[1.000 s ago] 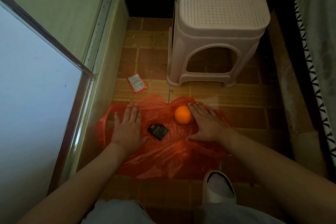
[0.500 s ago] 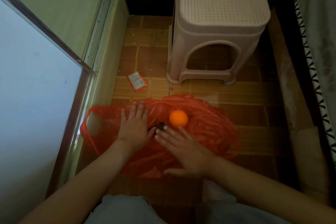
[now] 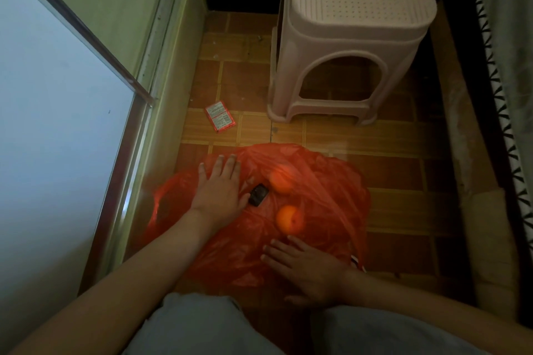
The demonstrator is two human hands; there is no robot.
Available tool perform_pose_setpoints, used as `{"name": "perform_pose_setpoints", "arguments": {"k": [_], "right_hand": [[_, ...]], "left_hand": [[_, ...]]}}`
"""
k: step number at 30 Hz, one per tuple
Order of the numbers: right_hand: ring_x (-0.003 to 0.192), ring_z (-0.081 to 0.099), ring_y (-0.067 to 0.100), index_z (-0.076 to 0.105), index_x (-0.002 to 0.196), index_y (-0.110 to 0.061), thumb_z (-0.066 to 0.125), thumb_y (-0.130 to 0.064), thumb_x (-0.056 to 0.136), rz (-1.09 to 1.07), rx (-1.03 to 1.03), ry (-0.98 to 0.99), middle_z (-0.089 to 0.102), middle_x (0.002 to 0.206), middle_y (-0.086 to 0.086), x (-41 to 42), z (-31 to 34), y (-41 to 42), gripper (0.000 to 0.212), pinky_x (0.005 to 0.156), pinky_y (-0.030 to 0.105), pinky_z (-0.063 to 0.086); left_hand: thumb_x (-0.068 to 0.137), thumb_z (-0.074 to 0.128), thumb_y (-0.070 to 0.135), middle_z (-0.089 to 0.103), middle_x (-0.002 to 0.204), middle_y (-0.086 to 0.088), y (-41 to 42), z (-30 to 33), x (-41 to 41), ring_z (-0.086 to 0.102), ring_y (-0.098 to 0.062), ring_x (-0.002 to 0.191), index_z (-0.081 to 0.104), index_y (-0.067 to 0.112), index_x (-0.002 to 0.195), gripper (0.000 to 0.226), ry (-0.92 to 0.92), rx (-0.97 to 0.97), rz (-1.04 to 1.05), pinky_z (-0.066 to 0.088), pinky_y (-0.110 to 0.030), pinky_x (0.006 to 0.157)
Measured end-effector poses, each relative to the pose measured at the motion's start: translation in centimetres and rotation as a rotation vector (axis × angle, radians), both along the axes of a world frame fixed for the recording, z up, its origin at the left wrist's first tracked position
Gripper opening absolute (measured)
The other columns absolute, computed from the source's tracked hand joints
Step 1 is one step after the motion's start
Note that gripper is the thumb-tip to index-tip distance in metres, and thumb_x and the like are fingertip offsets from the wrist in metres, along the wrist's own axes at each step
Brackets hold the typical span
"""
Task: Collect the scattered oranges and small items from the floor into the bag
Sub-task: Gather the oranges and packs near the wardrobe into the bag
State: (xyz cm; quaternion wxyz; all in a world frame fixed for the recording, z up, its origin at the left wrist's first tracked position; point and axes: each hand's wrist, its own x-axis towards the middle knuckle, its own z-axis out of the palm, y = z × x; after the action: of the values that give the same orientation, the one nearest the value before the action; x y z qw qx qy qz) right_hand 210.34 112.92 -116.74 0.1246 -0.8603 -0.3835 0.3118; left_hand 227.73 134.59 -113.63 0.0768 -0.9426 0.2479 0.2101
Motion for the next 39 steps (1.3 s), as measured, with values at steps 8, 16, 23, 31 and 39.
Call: {"name": "perform_pose_setpoints", "arguments": {"k": [8, 16, 23, 31, 39], "right_hand": [[0.159, 0.004, 0.031, 0.004, 0.165, -0.014, 0.049, -0.055, 0.098, 0.004, 0.003, 0.023, 0.008, 0.172, 0.015, 0.6, 0.0, 0.4, 0.09, 0.127, 0.051, 0.004], [0.156, 0.023, 0.032, 0.023, 0.163, -0.014, 0.044, -0.048, 0.102, -0.152, 0.106, -0.17, 0.026, 0.168, 0.014, 4.4, 1.5, 1.7, 0.073, 0.126, 0.049, 0.018], [0.155, 0.025, 0.028, 0.028, 0.162, -0.016, 0.037, -0.051, 0.1, -0.356, 0.133, -0.332, 0.028, 0.168, 0.01, 12.5, 4.0, 0.5, 0.072, 0.124, 0.05, 0.026], [0.14, 0.046, 0.039, 0.045, 0.152, -0.009, 0.046, -0.048, 0.092, -0.471, 0.179, -0.395, 0.045, 0.155, 0.02, 23.6, 3.9, 1.8, 0.071, 0.113, 0.051, 0.04], [0.15, 0.031, 0.038, 0.029, 0.161, -0.019, 0.059, -0.044, 0.096, -0.39, -0.076, -0.236, 0.026, 0.167, 0.012, 31.5, 1.2, 6.9, 0.076, 0.12, 0.053, 0.03]], "left_hand": [[0.101, 0.038, 0.057, 0.009, 0.172, -0.005, 1.2, 0.5, -0.5, 0.01, -0.029, 0.158, 0.012, 0.016, 0.165, 0.08, 0.054, -0.03, -0.035, 0.013, -0.064, 0.122], [0.101, 0.038, 0.053, 0.022, 0.169, -0.009, 1.6, 0.6, -0.5, 0.016, -0.029, 0.157, 0.024, 0.018, 0.162, 0.072, -0.006, -0.114, -0.022, 0.014, -0.064, 0.122], [0.099, 0.046, 0.047, 0.04, 0.16, -0.011, 2.1, 3.0, 0.1, 0.03, -0.029, 0.152, 0.046, 0.018, 0.152, 0.061, -0.143, -0.249, -0.01, 0.02, -0.058, 0.124], [0.095, 0.04, 0.048, 0.047, 0.153, -0.016, 4.5, 6.2, 1.1, 0.035, -0.034, 0.148, 0.051, 0.017, 0.147, 0.061, -0.189, -0.259, -0.014, 0.022, -0.06, 0.122], [0.095, 0.045, 0.052, 0.043, 0.158, -0.012, 8.1, 6.9, -0.4, 0.03, -0.031, 0.152, 0.049, 0.018, 0.15, 0.064, -0.183, -0.231, 0.018, 0.02, -0.059, 0.124]]}}
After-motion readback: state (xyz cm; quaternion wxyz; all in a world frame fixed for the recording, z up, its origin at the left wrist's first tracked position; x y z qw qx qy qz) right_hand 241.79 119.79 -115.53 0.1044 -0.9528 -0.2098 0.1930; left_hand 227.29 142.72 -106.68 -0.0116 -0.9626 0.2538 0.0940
